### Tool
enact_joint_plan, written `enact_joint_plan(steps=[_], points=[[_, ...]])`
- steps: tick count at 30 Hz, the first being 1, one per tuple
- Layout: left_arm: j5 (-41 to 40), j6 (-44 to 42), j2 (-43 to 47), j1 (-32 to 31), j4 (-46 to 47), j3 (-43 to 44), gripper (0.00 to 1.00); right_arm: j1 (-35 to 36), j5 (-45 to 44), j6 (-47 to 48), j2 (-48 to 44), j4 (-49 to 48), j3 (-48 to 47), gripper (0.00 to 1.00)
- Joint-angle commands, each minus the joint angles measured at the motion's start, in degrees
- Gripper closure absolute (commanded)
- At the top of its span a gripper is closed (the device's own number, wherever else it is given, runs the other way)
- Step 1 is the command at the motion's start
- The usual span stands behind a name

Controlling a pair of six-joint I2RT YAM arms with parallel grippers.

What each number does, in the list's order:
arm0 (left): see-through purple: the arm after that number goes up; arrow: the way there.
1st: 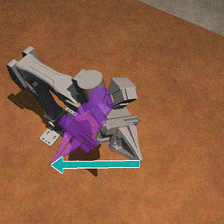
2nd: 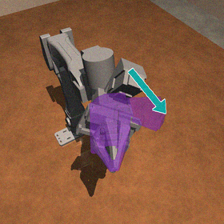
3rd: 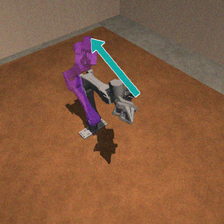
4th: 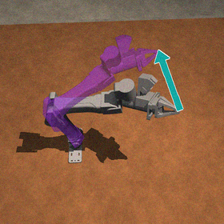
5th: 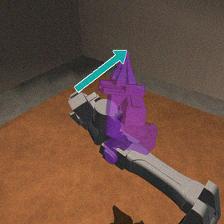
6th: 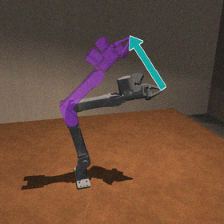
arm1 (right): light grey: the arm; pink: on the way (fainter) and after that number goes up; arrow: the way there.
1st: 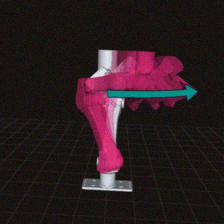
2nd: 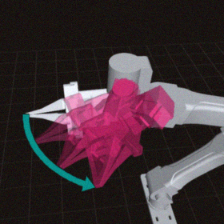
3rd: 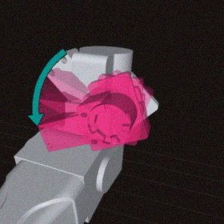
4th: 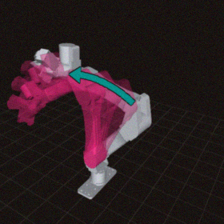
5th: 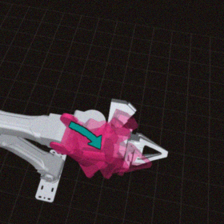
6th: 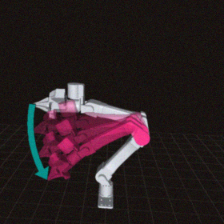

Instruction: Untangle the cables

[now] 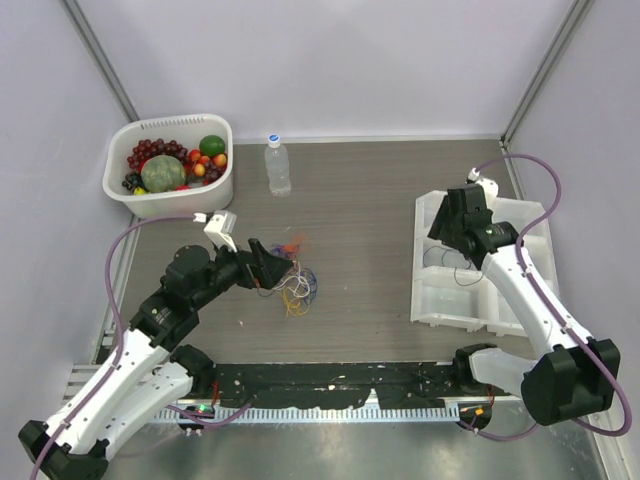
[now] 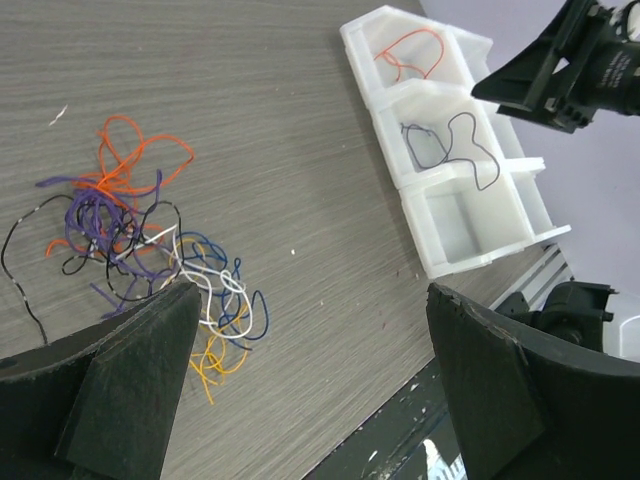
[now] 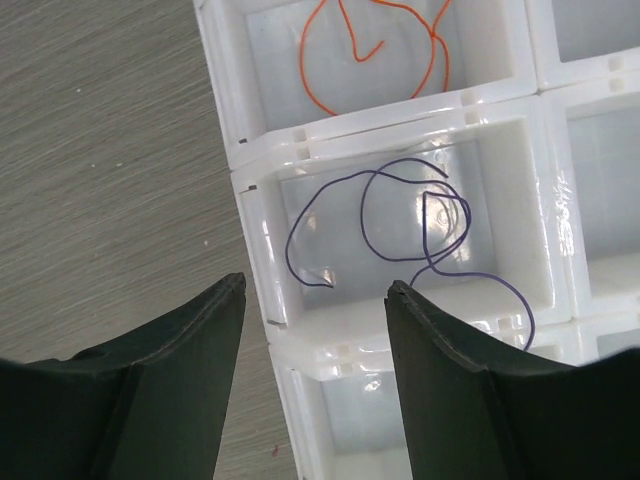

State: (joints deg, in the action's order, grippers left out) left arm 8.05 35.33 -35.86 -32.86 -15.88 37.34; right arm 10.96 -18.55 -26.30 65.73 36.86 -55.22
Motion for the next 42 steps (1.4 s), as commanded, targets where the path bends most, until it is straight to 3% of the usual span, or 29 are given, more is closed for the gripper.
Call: enact_joint_plan(steps=[1,5,13,15,17,18,20,25,29,36,42], points=[[0.3,-1.3,-0.6,0.4,0.9,-0.9,0.00,0.2,-7.5,-2.6,-0.7,2.0,0.9,0.41],[0.8,-1.1,-0.6,0.3,-0.1,-0.4,0.00,-0.9,-12.1,-0.5,0.6,1.4,2.8,0.47],[3.0,-1.7,-0.4,0.3,-1.6,1.2,0.01,-1.9,-13.0,2.6,7.8,-4.2,5.4,0.48],[2.8,-1.3,-0.2,0.3,-1.1,0.9,0.01,-2.0,-12.4,2.8,10.8,-4.5,3.7,0.56],[2.8,-0.7,0.0,0.3,-0.4,0.5,0.01,-2.0,-13.2,3.4,12.7,-5.9,2.4,0.75],[3.0,-0.3,0.1,0.3,-0.3,0.5,0.01,-1.7,-13.9,4.5,13.2,-6.4,1.2,0.88],[3.9,0.0,0.3,0.3,-0.2,0.4,0.01,-1.9,-15.4,6.0,14.6,-7.1,-0.7,0.99],[3.5,-0.1,0.8,0.3,-1.2,1.1,0.02,-1.9,-11.8,9.8,12.2,-12.1,-2.5,0.99],[2.8,-0.4,2.0,0.4,-2.1,1.1,0.02,-2.0,-6.9,15.8,5.9,-23.1,2.0,0.99],[2.7,0.0,4.0,0.4,-3.1,0.7,0.02,-2.0,-4.0,16.1,-1.3,-36.5,12.0,0.99],[2.1,-0.4,5.6,0.4,-4.1,0.5,0.02,-2.0,-4.3,9.4,-5.1,-39.5,21.5,0.99]])
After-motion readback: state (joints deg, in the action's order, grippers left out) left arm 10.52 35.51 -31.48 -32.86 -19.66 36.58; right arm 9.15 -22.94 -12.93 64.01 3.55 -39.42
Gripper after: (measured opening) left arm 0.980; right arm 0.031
